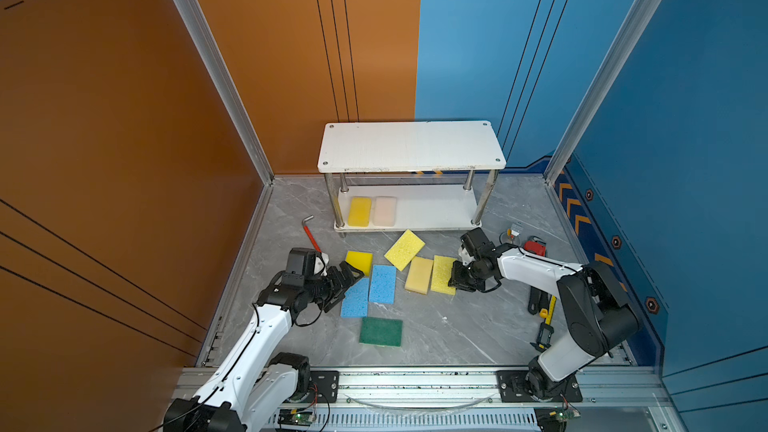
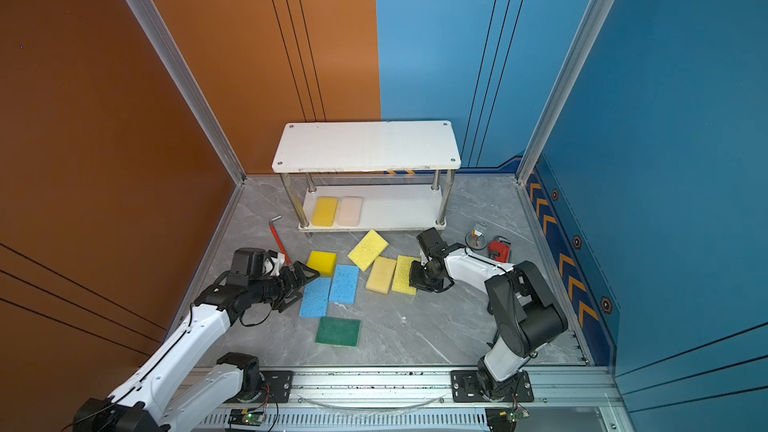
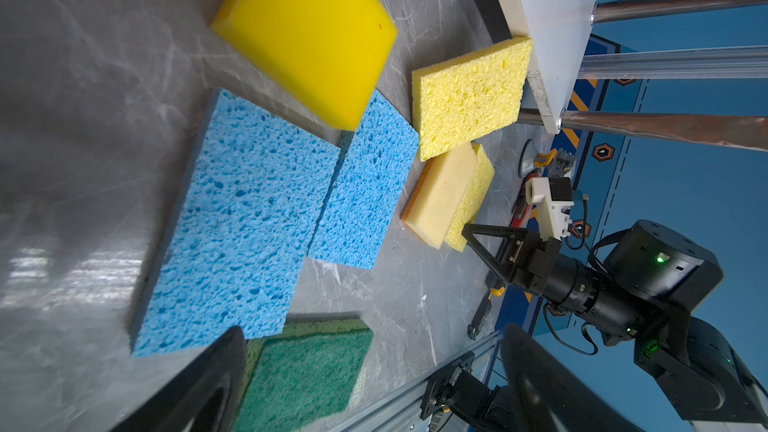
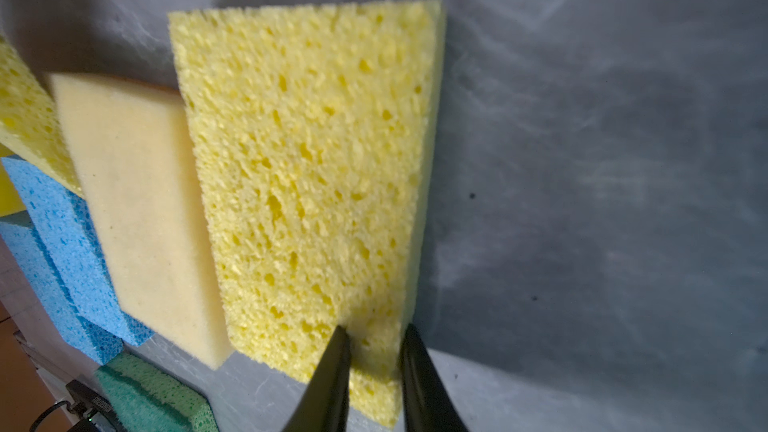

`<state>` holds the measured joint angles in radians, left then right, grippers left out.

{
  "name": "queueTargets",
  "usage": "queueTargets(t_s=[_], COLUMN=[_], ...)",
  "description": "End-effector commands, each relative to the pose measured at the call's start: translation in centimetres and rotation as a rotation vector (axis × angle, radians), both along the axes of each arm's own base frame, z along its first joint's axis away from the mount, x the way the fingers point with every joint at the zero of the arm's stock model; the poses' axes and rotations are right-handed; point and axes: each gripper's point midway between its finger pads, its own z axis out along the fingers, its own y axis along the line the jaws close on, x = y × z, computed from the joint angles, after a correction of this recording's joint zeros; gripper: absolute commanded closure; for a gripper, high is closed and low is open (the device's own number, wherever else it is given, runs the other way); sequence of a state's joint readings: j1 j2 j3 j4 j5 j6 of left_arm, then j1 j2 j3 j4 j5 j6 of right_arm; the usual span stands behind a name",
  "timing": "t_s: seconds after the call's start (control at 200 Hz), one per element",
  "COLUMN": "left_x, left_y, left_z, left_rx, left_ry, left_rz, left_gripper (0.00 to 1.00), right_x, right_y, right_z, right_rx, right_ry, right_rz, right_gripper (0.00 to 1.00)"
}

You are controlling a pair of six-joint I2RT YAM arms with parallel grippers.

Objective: Place and organize the cleaning sponges onto the shelf
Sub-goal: 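Lower the right gripper and grasp the yellow cellulose sponge by its edge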

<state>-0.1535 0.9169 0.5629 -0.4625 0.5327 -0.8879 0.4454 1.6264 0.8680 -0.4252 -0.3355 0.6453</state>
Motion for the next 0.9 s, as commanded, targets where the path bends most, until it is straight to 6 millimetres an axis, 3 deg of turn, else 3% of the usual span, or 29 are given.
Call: queueTargets(t_s=[0.0,0.39,0.686,0.896], left_x=[-0.7,-0.6,-0.4,-0.4], left_y=[-0.1,0.0,-0.1,-0.2], left_z=[-0.6,-1.0,-1.3,-1.2], left_rx=[-0.008,0.004,0.015,0.015], left_ry=[0.034,0.049,0.056,0.055], left_rz=[-0.003,-0.002,-0.016,-0.024], left_gripper=[0.04,0.04,0.04,0.04], right_x=[-0.5,-0.6,-0.7,0.3], right_y=[-0.6,-1.3,-1.7,-1.7], right_z=[-0.4,1.2,4.7,7.5], right_rx=[-0.028,-0.017,-0.002,0.028], right_ry=[0.004,-0.03,-0.102,-0.164], right_rz=[-0.01,-0.023,-0.036,-0.059], right_gripper=[0.85,0.93,0.93,0.93])
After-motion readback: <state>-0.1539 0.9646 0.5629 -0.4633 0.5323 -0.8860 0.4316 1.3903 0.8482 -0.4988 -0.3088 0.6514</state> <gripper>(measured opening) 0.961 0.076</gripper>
